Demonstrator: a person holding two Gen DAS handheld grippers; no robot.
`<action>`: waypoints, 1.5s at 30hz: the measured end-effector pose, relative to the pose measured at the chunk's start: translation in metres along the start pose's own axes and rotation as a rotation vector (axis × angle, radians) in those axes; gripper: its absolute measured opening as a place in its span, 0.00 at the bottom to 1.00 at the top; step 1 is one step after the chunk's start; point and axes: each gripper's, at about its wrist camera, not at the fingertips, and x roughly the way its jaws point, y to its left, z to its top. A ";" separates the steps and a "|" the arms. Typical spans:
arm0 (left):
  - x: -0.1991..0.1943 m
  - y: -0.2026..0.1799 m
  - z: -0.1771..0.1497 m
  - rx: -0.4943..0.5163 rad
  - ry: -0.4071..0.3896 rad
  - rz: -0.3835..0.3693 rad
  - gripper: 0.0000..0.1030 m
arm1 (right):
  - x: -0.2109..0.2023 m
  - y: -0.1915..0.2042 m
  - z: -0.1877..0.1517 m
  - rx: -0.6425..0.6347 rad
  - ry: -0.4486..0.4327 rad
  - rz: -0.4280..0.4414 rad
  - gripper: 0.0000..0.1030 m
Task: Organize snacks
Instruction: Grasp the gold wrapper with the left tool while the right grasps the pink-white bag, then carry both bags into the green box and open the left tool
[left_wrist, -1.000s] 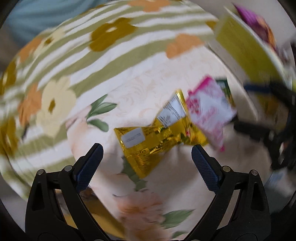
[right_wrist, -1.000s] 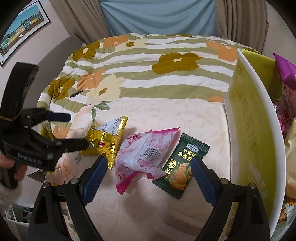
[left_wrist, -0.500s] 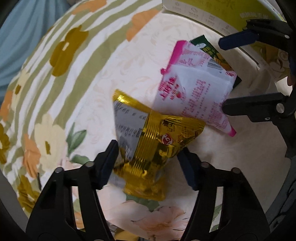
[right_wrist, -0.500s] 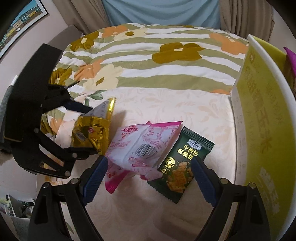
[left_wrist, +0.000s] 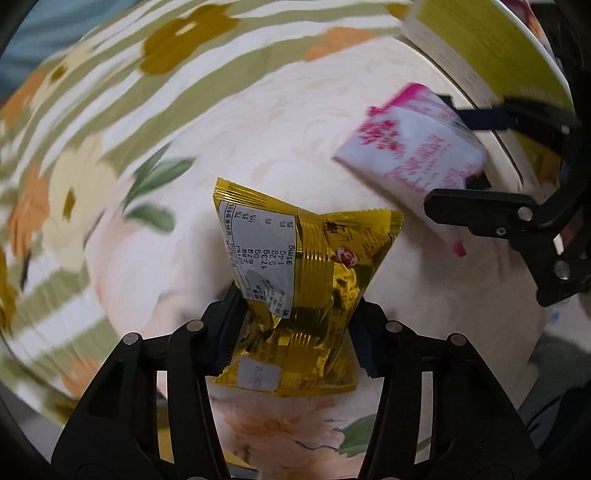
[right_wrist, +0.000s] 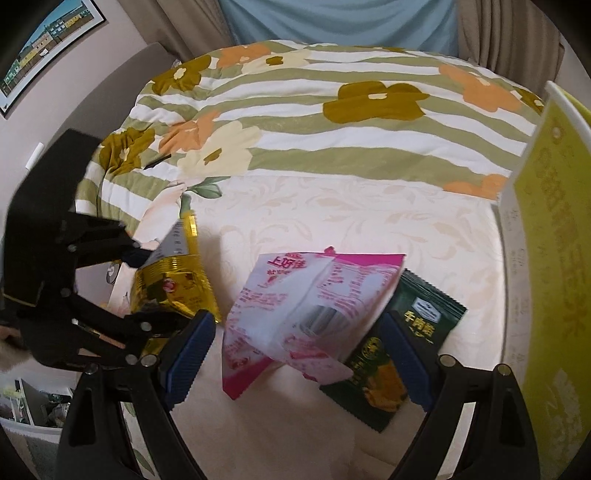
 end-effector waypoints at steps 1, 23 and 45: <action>-0.001 0.004 -0.004 -0.034 -0.005 0.001 0.45 | 0.002 0.001 0.001 -0.001 0.003 0.001 0.86; -0.080 0.009 -0.042 -0.215 -0.211 -0.005 0.43 | -0.032 0.033 -0.009 0.008 -0.080 -0.074 0.47; -0.203 -0.147 0.017 -0.121 -0.479 -0.109 0.43 | -0.230 -0.011 -0.063 0.161 -0.386 -0.149 0.47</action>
